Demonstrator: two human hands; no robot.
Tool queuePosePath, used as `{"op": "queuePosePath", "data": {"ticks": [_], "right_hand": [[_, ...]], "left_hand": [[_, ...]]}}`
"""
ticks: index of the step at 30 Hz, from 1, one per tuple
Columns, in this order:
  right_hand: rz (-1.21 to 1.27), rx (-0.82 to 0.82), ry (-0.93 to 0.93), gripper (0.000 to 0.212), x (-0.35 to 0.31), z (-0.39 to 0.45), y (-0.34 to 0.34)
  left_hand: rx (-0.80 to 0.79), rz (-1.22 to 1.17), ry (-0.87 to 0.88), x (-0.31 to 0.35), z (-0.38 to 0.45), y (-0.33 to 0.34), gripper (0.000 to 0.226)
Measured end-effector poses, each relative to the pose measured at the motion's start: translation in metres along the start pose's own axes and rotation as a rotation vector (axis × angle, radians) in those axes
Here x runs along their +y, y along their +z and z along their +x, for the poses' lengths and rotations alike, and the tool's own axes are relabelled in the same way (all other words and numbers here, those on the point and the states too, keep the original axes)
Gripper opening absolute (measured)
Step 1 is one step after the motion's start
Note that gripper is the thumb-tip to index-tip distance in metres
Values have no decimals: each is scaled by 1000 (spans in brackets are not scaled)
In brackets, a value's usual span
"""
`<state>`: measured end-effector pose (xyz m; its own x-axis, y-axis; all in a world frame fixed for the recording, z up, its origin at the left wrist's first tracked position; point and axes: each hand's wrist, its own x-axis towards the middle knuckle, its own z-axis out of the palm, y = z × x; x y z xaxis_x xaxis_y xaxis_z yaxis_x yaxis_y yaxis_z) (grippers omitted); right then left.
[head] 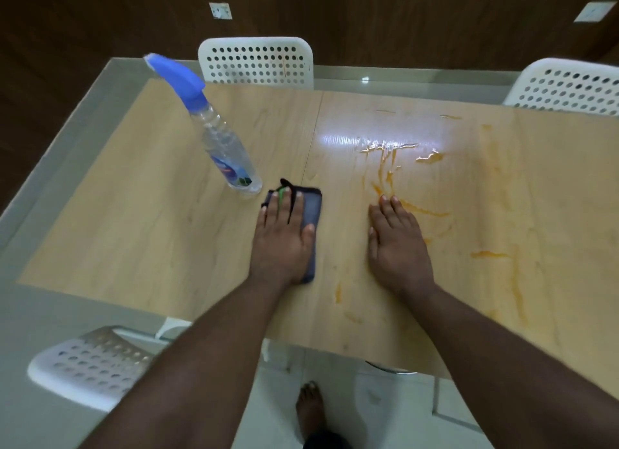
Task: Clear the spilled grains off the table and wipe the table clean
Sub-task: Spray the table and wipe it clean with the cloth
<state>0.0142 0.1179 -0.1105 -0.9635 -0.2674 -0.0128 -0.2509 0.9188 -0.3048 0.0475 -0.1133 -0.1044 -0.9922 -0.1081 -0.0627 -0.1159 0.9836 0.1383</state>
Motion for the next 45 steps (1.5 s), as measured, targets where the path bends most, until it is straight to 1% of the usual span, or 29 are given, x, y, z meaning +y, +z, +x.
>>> {"op": "queuePosePath", "data": {"ticks": [2,4,7,10,12,15,17,20,22,24,26,29,31,34,37,39,42,45], "right_hand": [[-2,12,-12,58,1,1,2],[2,41,-24,58,3,1,3],[9,71,-36,60,4,0,3],[21,49,-27,62,1,-3,-1],[28,35,-15,63,0,-5,-4],[9,32,-16,64,-2,-4,-2],[-7,42,-19,62,-2,-3,1],[-24,56,-26,59,-1,-3,3],[-19,66,-38,57,0,-3,2],[-5,70,-44,56,1,-5,0],[8,63,-49,57,1,-7,-3],[25,47,-42,62,-1,-7,-6],[17,41,-31,62,-2,-7,-5],[-1,43,-24,59,-4,-7,-4],[-16,57,-30,58,-1,-3,2],[-22,65,-34,58,1,-1,6],[-13,57,-45,58,4,-1,5],[0,50,-50,57,4,-2,1]], "left_hand": [[7,-3,-59,23,17,4,73],[25,5,-18,45,15,10,73],[28,-15,90,62,-30,18,72],[12,-29,117,44,-94,20,70],[3,-35,94,17,-118,20,70],[8,-20,45,-16,-110,17,69],[36,-6,-15,-13,-91,17,71],[45,-6,-95,20,-70,17,73],[61,-8,-51,41,-71,20,73],[63,-8,20,53,-88,24,72],[46,-26,69,48,-120,26,70],[11,-34,95,18,-151,23,68],[3,-13,102,0,-142,21,69],[15,-9,46,-4,-94,16,73],[37,3,-61,15,-45,14,76],[42,4,-85,36,-24,16,77],[47,3,-42,63,-26,19,77],[48,1,60,61,-47,24,72]]}}
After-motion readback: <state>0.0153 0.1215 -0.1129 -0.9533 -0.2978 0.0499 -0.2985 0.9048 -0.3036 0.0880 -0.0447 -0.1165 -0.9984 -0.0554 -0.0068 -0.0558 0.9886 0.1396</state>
